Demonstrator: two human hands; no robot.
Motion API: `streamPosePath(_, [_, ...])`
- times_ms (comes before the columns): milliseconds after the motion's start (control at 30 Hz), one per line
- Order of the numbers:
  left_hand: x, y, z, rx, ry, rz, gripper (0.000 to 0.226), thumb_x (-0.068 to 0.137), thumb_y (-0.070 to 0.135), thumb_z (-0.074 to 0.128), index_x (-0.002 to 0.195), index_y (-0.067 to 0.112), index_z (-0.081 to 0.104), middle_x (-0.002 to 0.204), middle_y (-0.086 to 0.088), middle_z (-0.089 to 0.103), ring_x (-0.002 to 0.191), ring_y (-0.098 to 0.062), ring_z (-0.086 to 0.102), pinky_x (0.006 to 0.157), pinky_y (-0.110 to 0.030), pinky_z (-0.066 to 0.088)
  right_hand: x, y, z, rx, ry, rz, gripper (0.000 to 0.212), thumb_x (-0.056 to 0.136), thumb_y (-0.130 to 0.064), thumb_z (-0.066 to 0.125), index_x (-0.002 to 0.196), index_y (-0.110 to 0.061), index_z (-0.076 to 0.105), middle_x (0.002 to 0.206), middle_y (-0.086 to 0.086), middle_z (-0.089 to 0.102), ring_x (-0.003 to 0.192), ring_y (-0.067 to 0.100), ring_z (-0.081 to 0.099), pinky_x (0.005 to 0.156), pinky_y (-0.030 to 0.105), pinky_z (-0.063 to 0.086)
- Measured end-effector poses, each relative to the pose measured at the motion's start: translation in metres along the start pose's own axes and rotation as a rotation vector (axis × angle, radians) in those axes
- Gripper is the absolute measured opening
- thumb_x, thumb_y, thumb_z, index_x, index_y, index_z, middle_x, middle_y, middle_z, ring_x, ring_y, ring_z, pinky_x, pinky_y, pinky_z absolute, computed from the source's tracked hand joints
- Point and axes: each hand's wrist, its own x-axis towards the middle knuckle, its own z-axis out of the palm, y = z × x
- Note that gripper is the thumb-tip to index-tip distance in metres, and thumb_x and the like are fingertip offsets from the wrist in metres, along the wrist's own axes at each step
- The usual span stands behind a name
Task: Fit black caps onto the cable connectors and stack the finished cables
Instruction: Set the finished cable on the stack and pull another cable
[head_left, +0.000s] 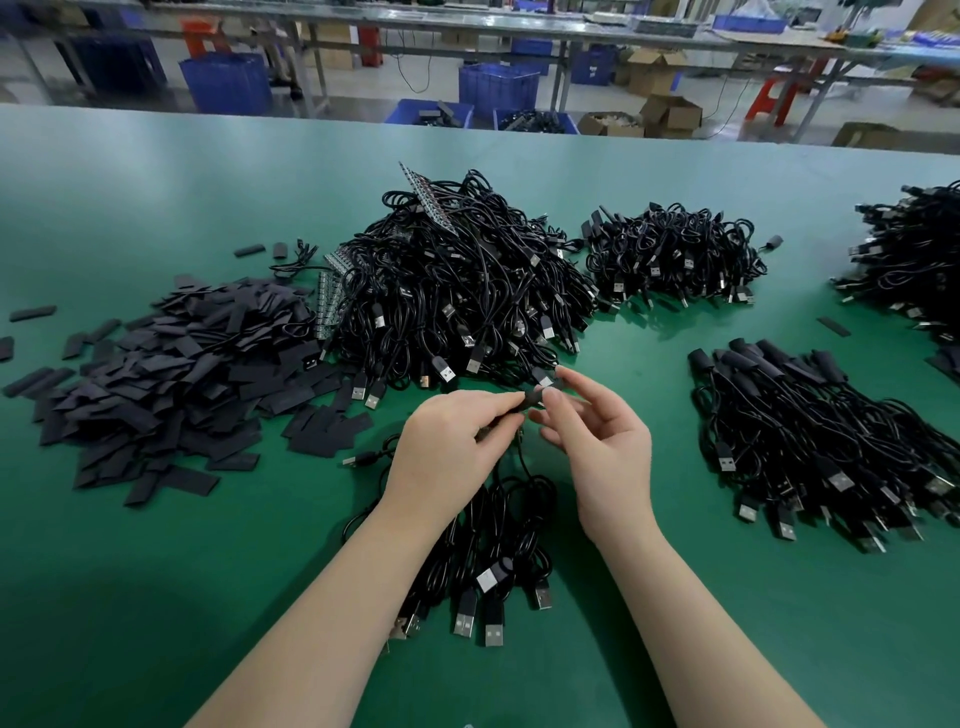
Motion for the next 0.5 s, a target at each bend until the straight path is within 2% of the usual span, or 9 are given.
streamPosePath(133, [0.0005,0.0012,-0.0004,-0.032,-0.006,-0.004,0.024,0.084,0.013,0.075,0.107,0.016,0.076,0.099,0.004,0.075,0.095,-0.008,0.067,0.085,-0.033,0.055,-0.0009,-0.0004,0.0001,-0.062,0.014,-0.081,0.027,0.090,-0.015,0.072,0.109,-0.034,0.070,0.090,0.000,0.078,0.085,0.015,0.075,0.072,0.020,0.056])
streamPosePath(267, [-0.0006,0.0003,-0.0011,-0.048,0.001,-0.024,0.023,0.084,0.013,0.075,0.106,0.015,0.076,0.099,0.003,0.075,0.094,-0.008,0.068,0.086,-0.031,0.054,-0.0013,0.0050,0.0003,-0.222,0.014,-0.115,0.032,0.090,-0.017,0.072,0.112,-0.041,0.067,0.087,-0.008,0.077,0.084,0.020,0.074,0.080,0.031,0.060])
streamPosePath(367, [-0.0007,-0.0012,-0.0013,-0.066,0.016,-0.051,0.022,0.084,0.012,0.075,0.106,0.016,0.076,0.097,0.003,0.075,0.093,-0.005,0.066,0.085,-0.027,0.052,-0.0017,0.0070,-0.0002,-0.287,0.001,-0.123,0.035,0.089,-0.024,0.072,0.116,-0.045,0.064,0.085,-0.010,0.077,0.085,0.021,0.073,0.082,0.029,0.059])
streamPosePath(433, [-0.0001,-0.0014,-0.0009,-0.078,0.027,-0.062,0.022,0.083,0.013,0.075,0.105,0.017,0.076,0.098,0.004,0.075,0.093,-0.004,0.066,0.085,-0.024,0.052,-0.0019,0.0064,-0.0010,-0.258,0.013,-0.119,0.033,0.091,-0.025,0.071,0.117,-0.043,0.064,0.087,-0.009,0.077,0.087,0.016,0.073,0.083,0.030,0.059])
streamPosePath(500, [0.0003,-0.0018,-0.0002,-0.077,0.025,-0.065,0.022,0.084,0.014,0.075,0.106,0.017,0.076,0.098,0.005,0.075,0.093,-0.004,0.066,0.085,-0.024,0.052,-0.0020,0.0065,-0.0004,-0.246,0.004,-0.112,0.035,0.092,-0.022,0.070,0.119,-0.043,0.063,0.088,-0.009,0.077,0.089,0.011,0.073,0.080,0.023,0.057])
